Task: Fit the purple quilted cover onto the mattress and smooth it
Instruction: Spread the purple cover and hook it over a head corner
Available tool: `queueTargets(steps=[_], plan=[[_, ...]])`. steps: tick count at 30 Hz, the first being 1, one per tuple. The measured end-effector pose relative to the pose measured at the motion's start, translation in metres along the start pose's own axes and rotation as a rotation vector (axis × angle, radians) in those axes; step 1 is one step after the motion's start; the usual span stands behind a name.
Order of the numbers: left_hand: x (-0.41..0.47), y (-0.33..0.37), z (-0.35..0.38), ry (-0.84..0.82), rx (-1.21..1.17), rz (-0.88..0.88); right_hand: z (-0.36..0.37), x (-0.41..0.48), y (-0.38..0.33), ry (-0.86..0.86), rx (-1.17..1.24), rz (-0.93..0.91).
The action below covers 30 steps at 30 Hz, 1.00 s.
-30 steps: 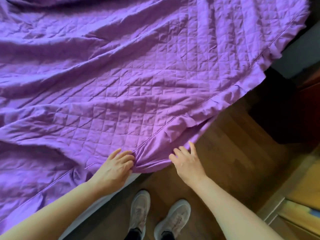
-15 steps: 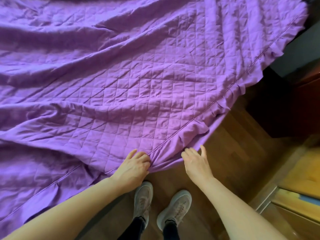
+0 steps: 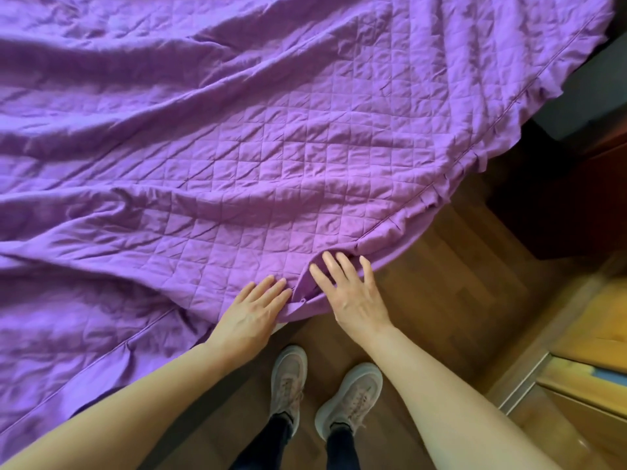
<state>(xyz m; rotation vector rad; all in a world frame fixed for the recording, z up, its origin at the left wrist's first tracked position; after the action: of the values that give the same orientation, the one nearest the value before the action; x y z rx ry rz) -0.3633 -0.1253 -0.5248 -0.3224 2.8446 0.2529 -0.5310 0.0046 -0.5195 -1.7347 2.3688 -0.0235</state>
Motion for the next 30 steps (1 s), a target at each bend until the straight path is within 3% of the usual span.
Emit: queueTargets(steps=[4, 9, 13, 17, 19, 21, 25, 30], plan=[[-0.013, -0.004, 0.004, -0.073, 0.081, -0.031, -0.003, 0.011, -0.019, -0.037, -0.031, 0.018], [-0.041, 0.024, 0.014, 0.048, 0.093, 0.093, 0.008, -0.024, -0.022, 0.082, -0.009, -0.130], [-0.045, 0.033, 0.009, -0.064, 0.001, 0.123, 0.015, -0.040, -0.019, 0.039, -0.006, -0.111], [-0.033, 0.009, -0.022, 0.022, -0.237, -0.086, -0.002, -0.030, -0.021, 0.184, 0.132, -0.018], [-0.025, -0.015, -0.032, 0.131, -0.156, -0.147, -0.015, -0.012, -0.031, 0.231, 0.173, 0.050], [-0.024, -0.036, -0.026, 0.010, 0.052, -0.209, -0.020, 0.007, -0.044, 0.038, 0.176, 0.093], [-0.049, -0.043, 0.017, -0.355, 0.124, -0.262, -0.004, 0.008, -0.063, -0.505, 0.181, 0.115], [-0.067, -0.030, 0.005, -0.332, 0.029, -0.264, -0.003, -0.009, -0.072, -0.521, 0.209, 0.182]])
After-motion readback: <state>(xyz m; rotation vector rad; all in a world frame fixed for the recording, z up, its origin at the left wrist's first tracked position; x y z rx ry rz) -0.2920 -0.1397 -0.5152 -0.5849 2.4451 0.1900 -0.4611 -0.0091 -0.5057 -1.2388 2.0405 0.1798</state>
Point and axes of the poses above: each hand's wrist, its own x-axis towards the middle knuckle, its own z-axis out of the palm, y = z × x, the point moved 1 cm from there along x, towards the middle knuckle, and after that the axes turned 8 degrees about x, right-handed, at the moved point
